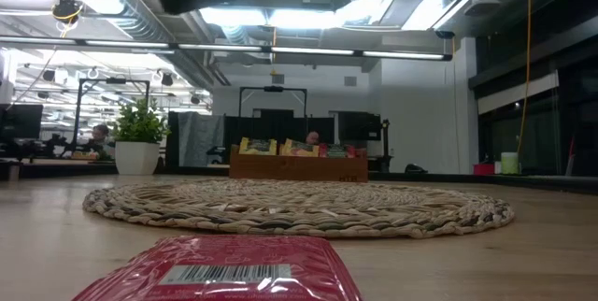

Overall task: Pick & Place Tea
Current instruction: Put the red tea bag into the right of the wooden organizer

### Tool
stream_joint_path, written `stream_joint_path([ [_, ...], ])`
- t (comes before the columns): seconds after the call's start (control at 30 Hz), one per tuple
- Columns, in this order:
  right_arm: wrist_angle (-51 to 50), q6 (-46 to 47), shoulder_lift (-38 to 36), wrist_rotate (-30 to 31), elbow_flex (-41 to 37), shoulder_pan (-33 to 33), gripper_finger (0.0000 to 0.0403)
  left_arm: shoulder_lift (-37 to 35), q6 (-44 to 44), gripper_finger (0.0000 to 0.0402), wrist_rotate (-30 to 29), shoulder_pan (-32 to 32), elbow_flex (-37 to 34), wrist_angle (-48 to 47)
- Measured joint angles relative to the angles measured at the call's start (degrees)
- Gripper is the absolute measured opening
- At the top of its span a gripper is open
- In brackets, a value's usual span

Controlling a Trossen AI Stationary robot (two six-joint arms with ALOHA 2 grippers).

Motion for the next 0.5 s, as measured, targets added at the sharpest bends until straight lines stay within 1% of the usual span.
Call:
stream_joint_path([
  [0.17, -2.80, -0.23, 0.00, 0.02, 0.00, 1.88, 0.0088, 3.42, -3.49, 0.0184, 1.18, -1.48, 1.14, -0.38],
  [0.27, -3.05, -0.03, 0.00, 0.16, 0.00, 3.08, 0.0088, 4.06, -5.86, 0.0180, 1.79, -1.81, 1.35, -0.49],
  [0.4, -3.03, -0.08, 0.00, 0.14, 0.00, 4.28, 0.0088, 4.01, -5.89, 0.0173, -1.02, -1.92, 1.47, -2.97],
  [0.5, -3.01, 0.11, -0.02, 0.16, 0.00, 4.46, 0.0088, 3.96, -4.81, 0.0165, -1.60, -1.92, 1.47, -5.09],
])
